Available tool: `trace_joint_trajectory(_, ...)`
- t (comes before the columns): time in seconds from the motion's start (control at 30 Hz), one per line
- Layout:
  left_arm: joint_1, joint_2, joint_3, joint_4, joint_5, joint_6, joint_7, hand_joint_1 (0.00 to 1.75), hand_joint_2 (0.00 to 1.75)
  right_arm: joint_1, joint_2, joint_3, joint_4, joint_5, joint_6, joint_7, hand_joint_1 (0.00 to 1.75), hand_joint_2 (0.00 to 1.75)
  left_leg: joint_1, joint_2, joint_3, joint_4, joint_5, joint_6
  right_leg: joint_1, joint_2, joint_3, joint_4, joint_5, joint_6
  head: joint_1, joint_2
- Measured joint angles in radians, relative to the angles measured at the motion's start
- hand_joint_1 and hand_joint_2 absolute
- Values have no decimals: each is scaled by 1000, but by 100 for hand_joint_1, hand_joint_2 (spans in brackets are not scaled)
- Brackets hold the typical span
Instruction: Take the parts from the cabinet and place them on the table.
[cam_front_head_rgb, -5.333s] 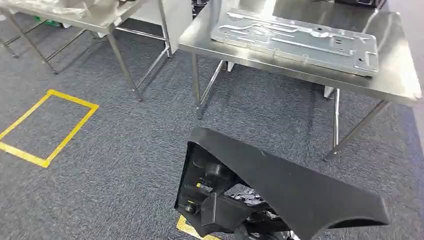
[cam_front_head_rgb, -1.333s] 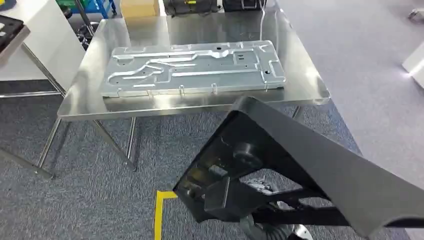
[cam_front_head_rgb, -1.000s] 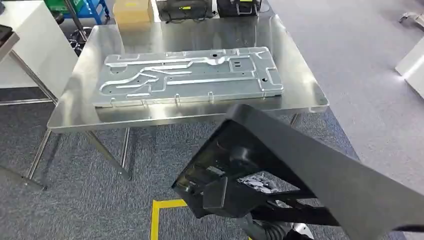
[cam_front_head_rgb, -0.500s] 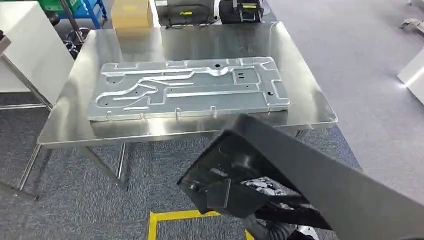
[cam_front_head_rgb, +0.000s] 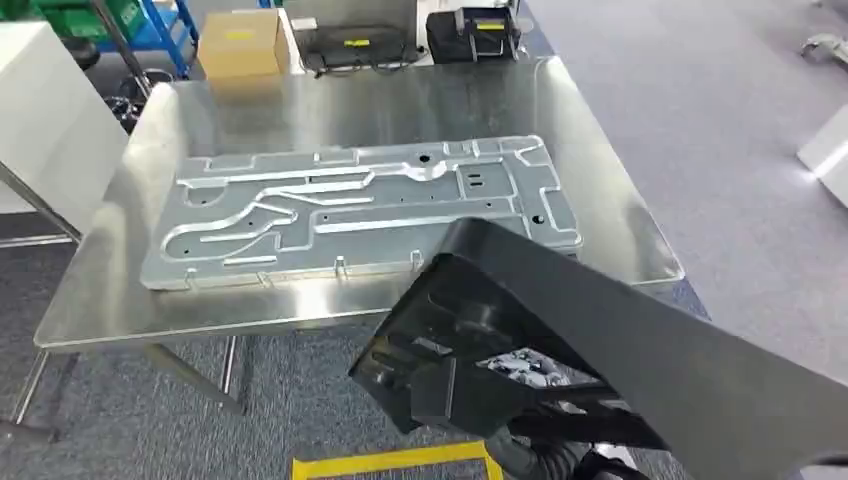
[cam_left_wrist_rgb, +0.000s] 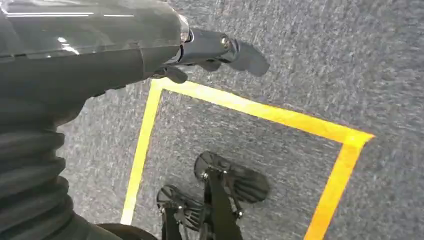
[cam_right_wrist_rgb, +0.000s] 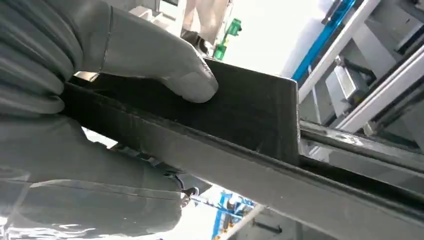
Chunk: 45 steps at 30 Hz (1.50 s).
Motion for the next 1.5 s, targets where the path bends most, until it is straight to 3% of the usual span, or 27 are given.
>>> trace_joint_trajectory(0.03, -1, 0, 0, 0, 0, 0, 1, 0, 175, -12, -1, 0, 5, -10, 13, 0, 175, 175, 2, -2, 2, -7, -8, 8, -2, 0, 17, 10, 6, 7, 0, 0)
trace_joint_trajectory(0.1, -13, 0, 1, 0, 0, -1, 3, 0, 175, -43, -3, -4, 13, -24, 34, 0, 175, 175, 5, -5, 36, -18, -13, 24, -4, -1, 1, 55, 22, 18, 0, 0)
trace_joint_trajectory(0.17, -18, 0, 4, 0, 0, -1, 5, 0, 175, -74, -5, -11, 30, -33, 54, 0, 175, 175, 5, -5, 53, -20, -27, 34, -5, -5, -73, 172, 29, 23, 0, 0)
trace_joint_trajectory(0.27, -20, 0, 7, 0, 1, -1, 6, 0, 175, -107, -6, -27, 57, -40, 68, 0, 175, 175, 3, -6, 80, -20, -56, 37, -5, -6, -206, 305, -77, 30, 0, 0)
trace_joint_trajectory(0.3, -19, 0, 8, 0, 1, -1, 6, 0, 175, -114, -6, -30, 65, -40, 71, 0, 175, 175, 3, -8, 96, -20, -68, 36, -4, -6, -227, 300, -99, 28, 0, 0)
trace_joint_trajectory(0.33, -18, 0, 9, 0, 1, -1, 7, 0, 175, -121, -7, -31, 71, -40, 72, 1, 175, 175, 3, -10, 114, -20, -80, 34, -4, -6, -233, 267, -97, 25, 0, 0)
trace_joint_trajectory(0.37, -17, 0, 10, 0, 1, -1, 6, 0, 175, -132, -8, -34, 79, -39, 70, 3, 175, 175, 3, -12, 134, -20, -94, 32, -2, -6, -229, 208, -61, 22, 0, 0)
trace_joint_trajectory(0.4, -17, 0, 10, 0, 1, -1, 5, 0, 175, -147, -12, -37, 86, -35, 64, 5, 175, 175, 2, -13, 153, -20, -108, 29, 2, -6, -225, 134, 11, 13, 0, 0)
trace_joint_trajectory(0.43, -18, 0, 11, 0, 0, -2, 0, 0, 175, -160, -17, -47, 95, -23, 49, 9, 175, 175, 2, -12, 159, -22, -121, 27, 9, -6, -226, 63, 123, 1, 0, 0)
trace_joint_trajectory(0.47, -21, -4, 13, 2, -1, -4, -3, 0, 175, -167, -19, -59, 105, -5, 34, 9, 175, 175, -2, -14, 177, -11, -132, 21, 16, 0, -237, 46, 195, -5, -1, 0)
trace_joint_trajectory(0.57, -21, -5, 19, 2, -9, -10, -24, 0, 175, -208, -18, -110, 129, 57, 1, 3, 175, 175, -2, -17, 174, -18, -123, 5, 16, -4, -221, 30, 180, -20, 4, 0)
trace_joint_trajectory(0.63, -22, -5, 25, 2, -16, -13, -33, 0, 175, -266, -13, -155, 155, 68, 0, 5, 175, 175, 0, -13, 156, 28, -119, -2, 8, -1, -196, 11, 174, -30, 5, 0)
trace_joint_trajectory(0.67, -25, -6, 26, 2, -24, -18, -36, 0, 175, -310, -13, -174, 173, 62, 5, 16, 175, 175, 0, -11, 126, 79, -129, -8, 6, -2, -190, 8, 170, -37, 4, 0)
trace_joint_trajectory(0.77, -30, -7, 26, 2, -41, -33, -42, 0, 175, -474, -14, -217, 255, 41, 22, 84, 175, 175, 7, -9, -8, 264, -230, -23, 5, 2, -178, 8, 157, -39, 4, 0)
trace_joint_trajectory(0.8, -30, -7, 26, 2, -44, -36, -42, 0, 175, -519, -15, -234, 291, 43, 23, 108, 175, 175, 8, -8, -33, 281, -231, -25, 5, 2, -171, 8, 151, -39, 4, 0)
trace_joint_trajectory(0.83, -29, -7, 27, 2, -46, -37, -43, 0, 175, -552, -15, -242, 317, 54, 21, 122, 175, 175, 9, -7, -37, 262, -205, -27, 5, 2, -164, 8, 146, -37, 4, 0)
trace_joint_trajectory(0.93, -29, -5, 27, 2, -55, -44, -44, 0, 175, -644, -15, -244, 412, 115, 5, 148, 175, 175, 10, -4, 32, 15, -7, -22, 4, -2, -130, 9, 125, -27, 4, 0)
trace_joint_trajectory(1.0, -32, -5, 27, 2, -56, -46, -45, 0, 175, -680, -15, -244, 460, 124, -4, 147, 175, 175, 0, -2, 33, -29, -34, -5, 7, -5, -138, 11, 124, -17, 4, 0)
trace_joint_trajectory(1.03, -31, -5, 27, 2, -56, -46, -45, 0, 175, -687, -15, -244, 472, 127, -7, 147, 175, 175, 0, -3, 32, -22, -14, 6, 7, -5, -140, 10, 122, -12, 4, 0)
trace_joint_trajectory(1.1, -26, -5, 27, 2, -56, -46, -47, 0, 175, -701, -14, -244, 495, 129, -8, 144, 175, 175, 0, -4, 34, -25, -12, 16, 8, -7, -136, 7, 120, 0, 4, 0)
trace_joint_trajectory(1.17, -30, -5, 27, 2, -56, -46, -47, 0, 175, -716, -14, -244, 510, 129, -9, 144, 175, 175, 6, -4, 46, -40, -8, 29, 4, -8, -147, 42, 91, 9, 4, 0)
trace_joint_trajectory(1.27, -31, -5, 27, 2, -57, -46, -47, 0, 175, -728, -14, -244, 535, 151, -19, 151, 175, 175, 6, -4, 49, -39, -14, 36, 0, -8, -271, 272, -5, 18, 4, 0)
trace_joint_trajectory(1.3, -31, -5, 27, 2, -59, -46, -47, 0, 175, -728, -14, -242, 544, 179, -27, 162, 175, 175, 6, -5, 50, -38, -16, 37, -1, -8, -304, 321, -9, 20, 4, 0)
trace_joint_trajectory(1.37, -31, -5, 28, 2, -63, -46, -47, 0, 175, -733, -14, -235, 566, 238, -49, 176, 175, 175, 6, -7, 57, -38, -22, 34, -3, -9, -297, 280, 44, 20, 4, 0)
trace_joint_trajectory(1.43, -32, -5, 28, 2, -68, -49, -46, 0, 175, -760, -12, -203, 631, 351, -104, 193, 175, 175, 6, -8, 71, -37, -31, 28, -3, -9, -208, 84, 158, 12, 4, 0)
trace_joint_trajectory(1.47, -34, -5, 29, 2, -72, -50, -46, 0, 175, -775, -9, -186, 663, 400, -124, 205, 175, 175, 6, -7, 76, -38, -35, 25, -1, -8, -176, 16, 166, 6, 4, 0)
trace_joint_trajectory(1.5, -39, -5, 31, 2, -73, -50, -46, 0, 175, -795, 0, -160, 715, 468, -154, 223, 175, 175, 1, -7, 70, -37, -36, 20, 6, -8, -167, 3, 160, 2, 4, 0)
